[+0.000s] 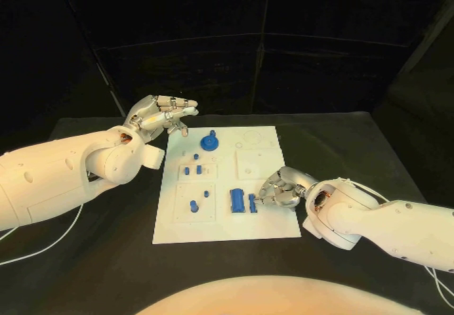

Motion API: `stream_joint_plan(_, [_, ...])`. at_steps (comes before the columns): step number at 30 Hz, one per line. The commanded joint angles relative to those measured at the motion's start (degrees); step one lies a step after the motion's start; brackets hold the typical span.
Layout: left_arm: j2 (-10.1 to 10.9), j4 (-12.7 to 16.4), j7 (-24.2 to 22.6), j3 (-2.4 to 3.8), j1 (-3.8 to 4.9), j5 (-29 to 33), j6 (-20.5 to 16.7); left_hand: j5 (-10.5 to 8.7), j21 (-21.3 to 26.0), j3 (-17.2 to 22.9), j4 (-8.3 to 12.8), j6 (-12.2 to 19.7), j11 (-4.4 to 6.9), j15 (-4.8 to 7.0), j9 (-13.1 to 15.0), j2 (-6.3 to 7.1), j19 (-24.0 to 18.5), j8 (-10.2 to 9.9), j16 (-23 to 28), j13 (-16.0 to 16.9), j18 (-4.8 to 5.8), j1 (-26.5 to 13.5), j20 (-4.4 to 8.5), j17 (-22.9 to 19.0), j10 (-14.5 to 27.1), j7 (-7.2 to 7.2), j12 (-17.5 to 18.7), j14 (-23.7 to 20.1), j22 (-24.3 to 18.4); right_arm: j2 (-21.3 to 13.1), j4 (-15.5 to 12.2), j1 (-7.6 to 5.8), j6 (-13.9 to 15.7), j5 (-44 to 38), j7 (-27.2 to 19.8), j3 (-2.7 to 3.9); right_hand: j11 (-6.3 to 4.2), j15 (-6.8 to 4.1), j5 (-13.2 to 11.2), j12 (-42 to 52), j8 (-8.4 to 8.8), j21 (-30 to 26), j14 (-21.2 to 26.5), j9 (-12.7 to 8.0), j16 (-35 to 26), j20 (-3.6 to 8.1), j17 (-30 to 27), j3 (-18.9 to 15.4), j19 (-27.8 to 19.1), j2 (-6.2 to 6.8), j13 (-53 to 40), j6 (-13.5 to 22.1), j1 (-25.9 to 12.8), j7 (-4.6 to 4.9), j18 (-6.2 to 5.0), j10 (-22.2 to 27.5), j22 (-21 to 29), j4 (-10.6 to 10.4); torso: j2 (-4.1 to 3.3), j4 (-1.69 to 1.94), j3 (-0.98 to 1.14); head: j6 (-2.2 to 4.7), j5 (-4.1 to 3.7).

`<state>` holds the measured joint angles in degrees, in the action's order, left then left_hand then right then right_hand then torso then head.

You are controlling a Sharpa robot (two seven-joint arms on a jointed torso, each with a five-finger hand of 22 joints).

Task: Assemble the parts on the task board

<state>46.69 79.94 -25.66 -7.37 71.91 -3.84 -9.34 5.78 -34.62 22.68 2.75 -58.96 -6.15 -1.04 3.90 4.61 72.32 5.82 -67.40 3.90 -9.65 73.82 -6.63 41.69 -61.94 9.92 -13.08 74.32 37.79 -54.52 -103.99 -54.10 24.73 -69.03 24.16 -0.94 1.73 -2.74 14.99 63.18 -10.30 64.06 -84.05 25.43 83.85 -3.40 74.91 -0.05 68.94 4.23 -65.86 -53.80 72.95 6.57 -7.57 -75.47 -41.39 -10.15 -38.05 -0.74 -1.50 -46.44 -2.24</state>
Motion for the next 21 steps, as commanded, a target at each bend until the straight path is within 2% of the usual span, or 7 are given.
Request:
stream_joint_plan(1, [-0.3,-0.2,-0.4,0.04,0.07,1.7,0.7,-0.21,0.3,-0.4,0.0,0.4,0.05,-0.03,0.0,-0.49,0.0,0.3,0.2,0.1,-0.80,-0.1,0.00,-0.1,0.5,0.21,-0.3,-0.2,-0.1,-0.4,2.1,-0.58,3.4,15.5,-14.8,0.05,0.45,0.71,0.5,-3.3,0.79,-2.6,-2.6,-0.7,-1.8,-0.51,0.9,-0.7,-1.9,-0.19,3.0,1.0,1.2,0.50,-1.56,2.1,3.9,0.4,0.25,0.15,-0.19,0.72,-0.29])
stream_joint_plan(5, [-1.0,-1.3,-0.6,-0.06,0.07,5.4,1.0,-0.25,0.4,-0.8,-0.3,0.4,0.04,-0.08,0.0,-0.39,0.0,0.3,0.3,0.1,-0.78,-0.5,-0.04,-0.4,0.6,0.16,-0.4,-0.4,-0.2,0.2,7.4,-2.52,1.7,30.5,-27.4,0.06,0.92,1.02,0.6,-11.8,1.32,-9.4,-0.9,-1.8,-6.8,-1.06,-5.8,-1.5,-5.9,-1.87,10.9,1.6,3.6,0.95,-2.92,7.2,12.9,1.7,0.93,0.47,-0.37,2.09,-0.93])
stream_joint_plan(9, [-1.9,-2.9,-1.3,-0.43,0.07,8.8,0.4,-0.42,0.7,-1.5,-0.8,0.6,0.06,-0.21,-0.1,-0.18,-0.4,0.2,0.8,0.1,-0.75,-1.1,-0.13,-1.4,0.7,0.10,-0.6,-1.1,-0.4,1.6,12.1,-4.01,-0.8,39.4,-34.4,0.07,1.29,1.65,-0.3,-19.6,1.54,-12.1,1.6,-2.5,-12.5,-1.56,-12.9,-1.3,-7.5,-3.12,18.2,1.6,6.0,1.41,-2.83,12.9,14.5,3.3,1.83,0.58,-0.55,3.21,-1.33])
stream_joint_plan(11, [-2.8,-4.3,-1.9,-0.59,0.04,11.4,-0.3,-2.89,1.4,-3.6,-1.8,1.1,-0.03,-0.41,-0.1,0.75,-1.2,0.1,2.6,0.2,-0.64,-2.9,-0.35,-4.6,0.8,0.05,-0.8,-3.1,-0.7,3.0,15.3,-4.83,-2.3,43.7,-37.8,0.07,1.86,2.14,-0.9,-21.6,1.73,-14.2,5.7,-3.0,-19.4,-2.00,-21.2,-1.2,-9.5,-3.47,19.8,1.7,7.1,1.88,-2.78,15.8,15.6,4.1,2.39,0.65,-0.68,3.87,-1.56])
stream_joint_plan(12, [-3.3,-5.1,-2.2,-0.65,-0.01,12.5,-0.5,-2.99,2.4,-4.8,-2.2,1.5,-0.08,-0.52,-0.1,0.86,-2.6,-0.1,6.1,0.2,-0.58,-3.3,-0.54,-10.4,1.1,-0.06,-1.0,-6.9,-1.2,3.8,17.0,-5.19,-2.9,45.5,-39.1,0.07,2.23,2.56,-1.4,-23.3,1.85,-15.9,9.5,-3.3,-25.8,-2.40,-28.4,-1.0,-11.1,-3.80,21.2,1.7,7.7,2.21,-2.68,17.6,16.5,4.4,2.72,0.64,-0.74,4.23,-1.59])
stream_joint_plan(14, [-4.1,-6.7,-2.7,-0.73,-0.16,14.1,-0.9,-2.91,5.2,-6.9,-2.7,2.1,-0.28,-0.88,-0.1,0.64,-6.1,-0.2,9.6,0.3,-0.48,-3.2,-1.02,-13.2,1.7,-0.07,-1.3,-11.3,-2.6,5.4,20.2,-5.74,-3.8,48.9,-41.4,0.08,2.88,3.44,-2.2,-26.7,2.09,-19.1,15.1,-3.8,-35.2,-3.14,-37.5,-0.5,-13.5,-4.32,24.6,2.0,8.9,2.81,-2.58,20.1,18.1,5.0,3.14,0.64,-0.79,5.07,-1.60])
stream_joint_plan(21, [-7.0,-12.1,-4.1,-0.81,-1.11,16.1,-0.7,-2.86,17.3,-11.8,-3.4,2.5,-1.98,-4.60,0.0,-1.42,-20.0,-0.2,29.3,-0.2,0.47,-1.2,-3.92,-23.5,3.8,0.10,-0.4,-23.6,-9.9,10.9,30.5,-6.46,-6.0,54.4,-46.5,0.12,5.27,7.50,-4.8,-43.6,4.46,-32.1,27.4,-8.0,-55.4,-6.91,-49.3,1.6,-23.8,-5.23,43.6,1.0,9.5,3.86,-1.43,19.1,24.9,4.1,4.42,0.86,-0.88,7.14,-1.64])
